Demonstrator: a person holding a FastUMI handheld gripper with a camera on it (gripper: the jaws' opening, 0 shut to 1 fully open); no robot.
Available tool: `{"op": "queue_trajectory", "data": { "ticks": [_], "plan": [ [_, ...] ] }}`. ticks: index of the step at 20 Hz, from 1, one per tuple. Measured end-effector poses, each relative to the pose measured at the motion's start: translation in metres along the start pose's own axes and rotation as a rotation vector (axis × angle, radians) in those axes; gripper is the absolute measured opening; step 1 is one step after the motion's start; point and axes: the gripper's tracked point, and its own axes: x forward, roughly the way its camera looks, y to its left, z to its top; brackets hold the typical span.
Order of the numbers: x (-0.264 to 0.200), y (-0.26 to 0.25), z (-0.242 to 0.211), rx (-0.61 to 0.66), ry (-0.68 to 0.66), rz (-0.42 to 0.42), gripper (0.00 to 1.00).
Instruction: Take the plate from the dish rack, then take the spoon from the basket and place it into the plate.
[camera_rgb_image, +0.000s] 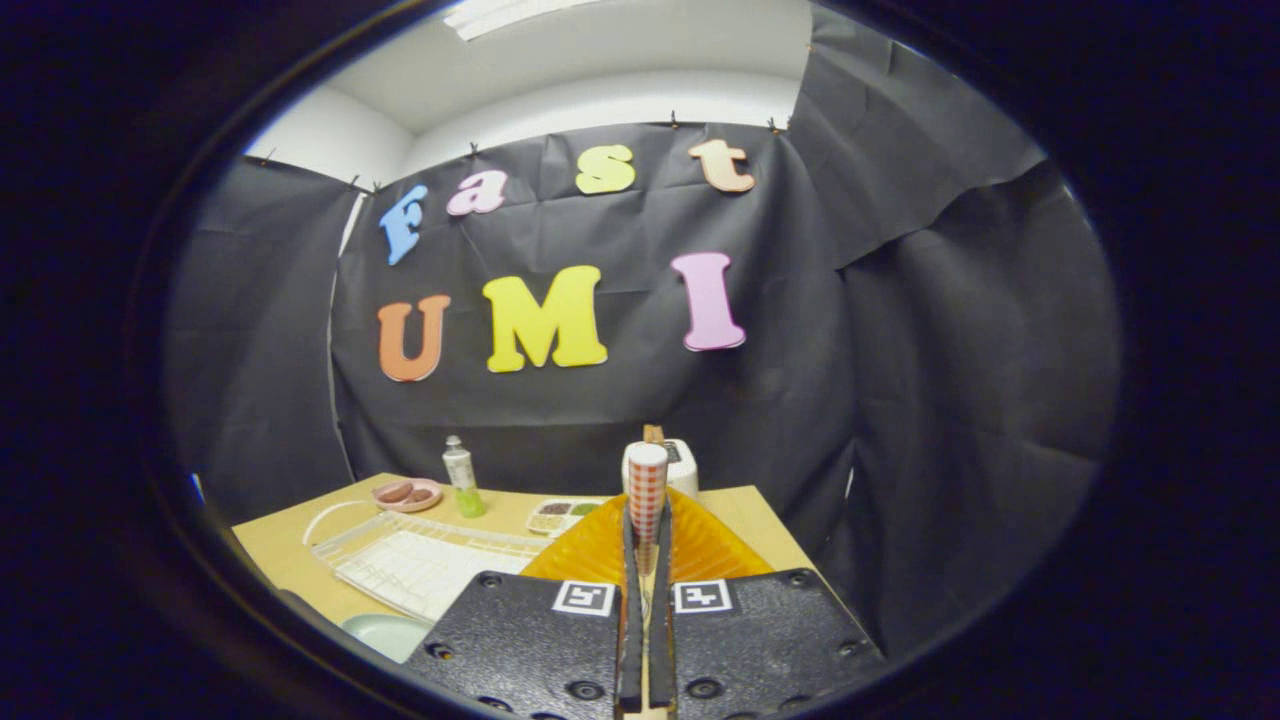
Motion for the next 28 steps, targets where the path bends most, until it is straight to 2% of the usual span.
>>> {"op": "queue_trajectory", "data": {
  "ticks": [9, 15, 19, 23, 28],
  "plan": [
    [-0.038, 0.131, -0.045, -0.109, 0.035, 0.119, 0.08],
    [-0.050, 0.192, -0.092, -0.113, 0.053, 0.146, 0.08],
    [-0.042, 0.215, -0.123, -0.090, 0.095, 0.160, 0.08],
    [-0.026, 0.212, -0.150, -0.083, 0.142, 0.127, 0.08],
    [-0.024, 0.220, -0.169, -0.019, 0.168, 0.153, 0.09]
  ]
}}
